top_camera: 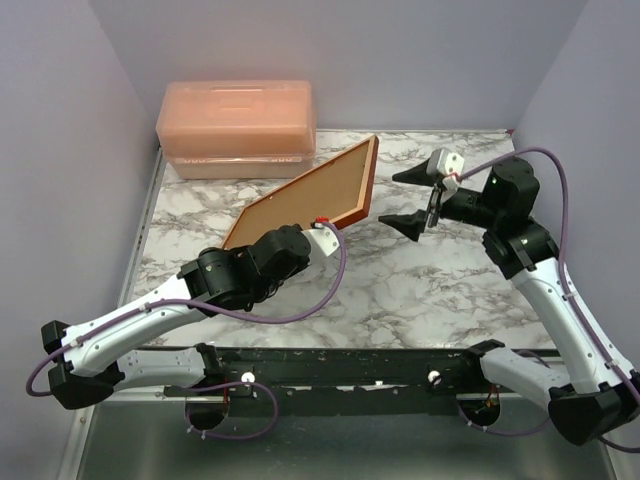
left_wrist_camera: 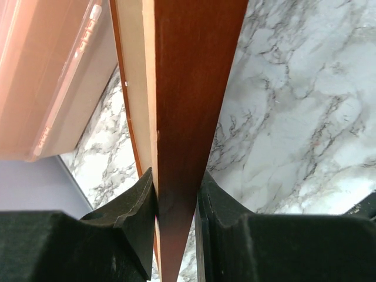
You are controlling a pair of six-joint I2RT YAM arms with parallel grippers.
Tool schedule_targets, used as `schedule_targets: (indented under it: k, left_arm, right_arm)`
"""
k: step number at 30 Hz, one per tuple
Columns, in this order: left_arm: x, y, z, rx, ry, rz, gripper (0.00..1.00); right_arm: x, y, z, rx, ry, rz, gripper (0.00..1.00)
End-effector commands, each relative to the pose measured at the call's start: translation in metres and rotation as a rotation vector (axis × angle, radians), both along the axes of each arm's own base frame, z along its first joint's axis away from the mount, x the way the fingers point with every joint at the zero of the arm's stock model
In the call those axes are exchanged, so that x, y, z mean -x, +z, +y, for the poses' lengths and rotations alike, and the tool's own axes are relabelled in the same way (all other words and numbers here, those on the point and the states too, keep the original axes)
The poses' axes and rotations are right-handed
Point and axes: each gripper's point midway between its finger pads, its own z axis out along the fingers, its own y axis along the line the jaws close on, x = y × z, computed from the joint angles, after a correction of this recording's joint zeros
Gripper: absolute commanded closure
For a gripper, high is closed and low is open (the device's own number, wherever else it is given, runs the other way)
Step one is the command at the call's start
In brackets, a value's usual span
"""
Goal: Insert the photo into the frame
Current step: Turn over the photo frame at the center of the board.
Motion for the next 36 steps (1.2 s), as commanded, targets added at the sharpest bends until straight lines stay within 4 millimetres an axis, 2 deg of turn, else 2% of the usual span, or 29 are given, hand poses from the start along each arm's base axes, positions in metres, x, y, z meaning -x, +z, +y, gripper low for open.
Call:
schedule_targets:
  k: [1, 4, 10, 16, 26, 31, 36]
  left_arm:
    - [0.023, 0.017, -0.035, 0.200, -0.126, 0.107, 1.00]
    - [0.027, 0.016, -0.040, 0.198, -0.150, 0.132, 1.00]
    - [0.031, 0.017, -0.044, 0.196, -0.178, 0.159, 1.00]
    - [0.033, 0.021, -0.045, 0.211, -0.181, 0.166, 1.00]
    - [0.036, 0.028, -0.045, 0.211, -0.199, 0.168, 1.00]
    - [0.037, 0.029, -0.044, 0.210, -0.203, 0.166, 1.00]
    - [0.034, 0.024, -0.039, 0.185, -0.184, 0.156, 1.00]
  right_arm:
    - [0.012, 0.003, 0.017, 0.040, 0.212, -0.326, 0.09]
    - [0.009, 0.013, 0.022, 0.024, 0.243, -0.424, 0.05]
    - [-0.001, 0.012, 0.037, 0.030, 0.368, -0.483, 0.06]
    - [0.003, 0.009, 0.048, 0.004, 0.495, -0.475, 0.09]
    - [0.020, -0.004, 0.069, -0.026, 0.653, -0.399, 0.28]
    - [0.026, -0.010, 0.073, -0.026, 0.691, -0.351, 0.44]
    - [0.031, -0.009, 0.071, -0.028, 0.698, -0.334, 0.65]
